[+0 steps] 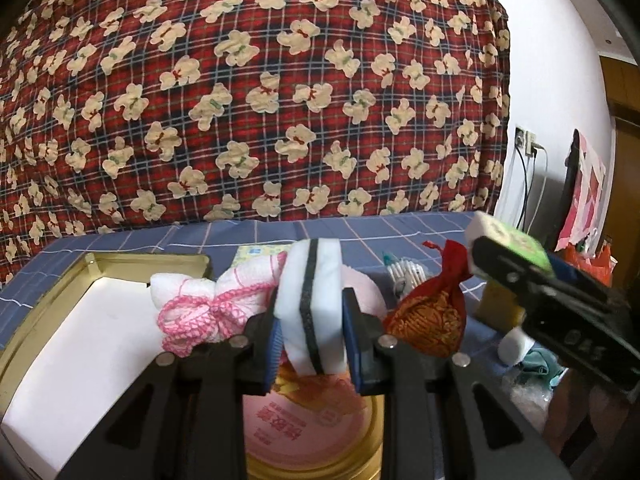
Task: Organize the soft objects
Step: 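Lift the sponge with the left tool and carry it toward the gold tray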
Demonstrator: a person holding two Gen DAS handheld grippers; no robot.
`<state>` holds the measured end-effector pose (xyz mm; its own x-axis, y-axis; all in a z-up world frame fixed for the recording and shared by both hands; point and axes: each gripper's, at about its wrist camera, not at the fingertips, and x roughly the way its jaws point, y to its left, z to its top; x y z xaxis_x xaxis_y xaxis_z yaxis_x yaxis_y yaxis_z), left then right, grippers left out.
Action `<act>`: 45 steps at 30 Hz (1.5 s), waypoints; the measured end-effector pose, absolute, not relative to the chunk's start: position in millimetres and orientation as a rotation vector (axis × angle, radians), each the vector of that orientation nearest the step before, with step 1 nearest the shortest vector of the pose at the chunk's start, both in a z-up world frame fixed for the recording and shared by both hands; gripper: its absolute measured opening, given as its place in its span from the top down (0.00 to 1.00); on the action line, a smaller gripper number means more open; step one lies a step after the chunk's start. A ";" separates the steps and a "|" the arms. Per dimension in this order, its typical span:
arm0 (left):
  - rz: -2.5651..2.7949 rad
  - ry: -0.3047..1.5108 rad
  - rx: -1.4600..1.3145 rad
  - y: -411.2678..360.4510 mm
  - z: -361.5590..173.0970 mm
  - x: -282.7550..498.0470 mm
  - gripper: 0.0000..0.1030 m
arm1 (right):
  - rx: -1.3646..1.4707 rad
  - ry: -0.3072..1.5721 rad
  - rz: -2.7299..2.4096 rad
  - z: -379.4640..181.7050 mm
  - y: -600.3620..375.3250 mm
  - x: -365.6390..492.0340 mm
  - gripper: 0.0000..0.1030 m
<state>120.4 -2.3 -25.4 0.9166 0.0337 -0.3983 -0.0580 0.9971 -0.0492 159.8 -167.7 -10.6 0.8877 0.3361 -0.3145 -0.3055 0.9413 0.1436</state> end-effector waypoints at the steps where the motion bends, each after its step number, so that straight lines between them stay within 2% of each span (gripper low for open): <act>1: 0.050 0.403 -0.063 -1.8 -25.1 119.5 0.75 | 0.093 0.344 0.335 -10.9 -165.5 161.2 0.19; 15: 0.080 0.259 -0.157 19.0 -16.3 94.8 0.75 | 0.028 0.318 0.325 -10.7 -139.3 157.5 0.19; 23: 0.177 0.245 -0.240 39.2 -19.4 91.0 0.75 | -0.025 0.295 0.325 -10.4 -124.9 155.6 0.19; 45: 0.344 0.254 -0.254 51.9 -21.2 89.9 0.75 | -0.077 0.299 0.404 -12.5 -91.7 160.9 0.19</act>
